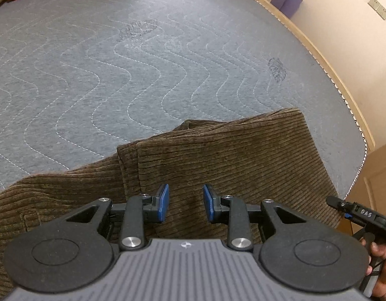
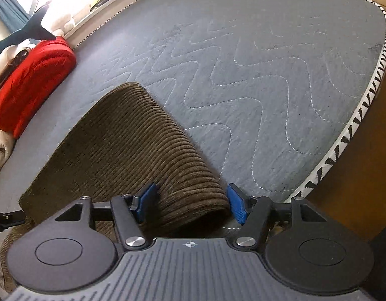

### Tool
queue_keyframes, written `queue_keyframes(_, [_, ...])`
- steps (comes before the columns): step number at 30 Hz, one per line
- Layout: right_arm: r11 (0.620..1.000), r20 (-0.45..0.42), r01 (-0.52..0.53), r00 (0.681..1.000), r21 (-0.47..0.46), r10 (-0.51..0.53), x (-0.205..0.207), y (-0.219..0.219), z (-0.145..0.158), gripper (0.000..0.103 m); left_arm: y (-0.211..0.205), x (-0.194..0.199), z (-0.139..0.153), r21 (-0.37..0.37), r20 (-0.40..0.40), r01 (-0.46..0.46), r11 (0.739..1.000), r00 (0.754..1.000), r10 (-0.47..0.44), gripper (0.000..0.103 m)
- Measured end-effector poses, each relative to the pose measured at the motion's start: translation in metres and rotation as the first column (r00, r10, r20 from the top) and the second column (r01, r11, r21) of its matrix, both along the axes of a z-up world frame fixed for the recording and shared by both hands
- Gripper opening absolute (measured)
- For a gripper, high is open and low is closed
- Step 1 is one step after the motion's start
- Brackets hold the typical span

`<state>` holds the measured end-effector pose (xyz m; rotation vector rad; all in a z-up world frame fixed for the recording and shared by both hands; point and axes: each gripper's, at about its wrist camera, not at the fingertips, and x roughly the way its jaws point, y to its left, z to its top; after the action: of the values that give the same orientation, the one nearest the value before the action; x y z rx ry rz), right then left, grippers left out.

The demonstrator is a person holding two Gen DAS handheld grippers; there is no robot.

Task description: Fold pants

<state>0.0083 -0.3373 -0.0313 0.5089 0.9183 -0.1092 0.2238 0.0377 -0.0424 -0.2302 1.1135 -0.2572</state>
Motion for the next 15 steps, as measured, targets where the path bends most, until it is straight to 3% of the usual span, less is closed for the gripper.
queue_keyframes(2, [0.999, 0.008, -0.025, 1.0, -0.045, 0.025, -0.003, 0.006, 0.003, 0.039, 0.0, -0.001, 0.003, -0.012, 0.001, 0.006, 1.0, 1.0, -0.006, 0.032])
queue_keyframes(4, [0.996, 0.04, -0.043, 0.998, -0.084, 0.046, -0.007, 0.015, 0.012, 0.031, 0.001, -0.001, 0.01, -0.049, 0.002, 0.01, 0.999, 1.0, -0.01, 0.034])
queue_keyframes(5, [0.993, 0.064, -0.048, 0.996, -0.112, 0.055, -0.011, 0.021, 0.021, 0.029, 0.001, -0.001, 0.014, -0.078, 0.005, 0.014, 0.997, 1.0, -0.013, 0.043])
queue_keyframes(6, [0.984, 0.093, -0.065, 0.992, -0.166, 0.082, -0.015, 0.032, 0.031, 0.028, 0.002, -0.002, 0.02, -0.112, 0.012, 0.02, 0.994, 1.0, -0.019, 0.06])
queue_keyframes(8, [0.939, 0.186, -0.125, 0.964, -0.321, 0.192, -0.029, 0.068, 0.06, 0.027, 0.003, -0.005, 0.033, -0.173, 0.039, 0.033, 0.984, 0.999, -0.026, 0.079])
queue_keyframes(9, [0.906, 0.224, -0.16, 0.938, -0.392, 0.263, -0.037, 0.089, 0.073, 0.027, 0.005, -0.007, 0.041, -0.216, 0.056, 0.046, 0.975, 0.998, -0.034, 0.082])
queue_keyframes(11, [0.771, 0.258, -0.243, 0.848, -0.589, 0.464, -0.06, 0.146, 0.094, 0.027, 0.008, -0.012, 0.053, -0.314, 0.078, 0.078, 0.946, 0.995, -0.056, 0.087])
queue_keyframes(13, [0.659, 0.251, -0.301, 0.754, -0.69, 0.607, -0.082, 0.194, 0.101, 0.027, 0.013, -0.016, 0.062, -0.415, 0.095, 0.112, 0.903, 0.992, -0.08, 0.091])
queue_keyframes(15, [0.559, 0.224, -0.341, 0.668, -0.756, 0.71, -0.101, 0.233, 0.102, 0.027, 0.015, -0.019, 0.066, -0.466, 0.11, 0.139, 0.874, 0.989, -0.099, 0.096])
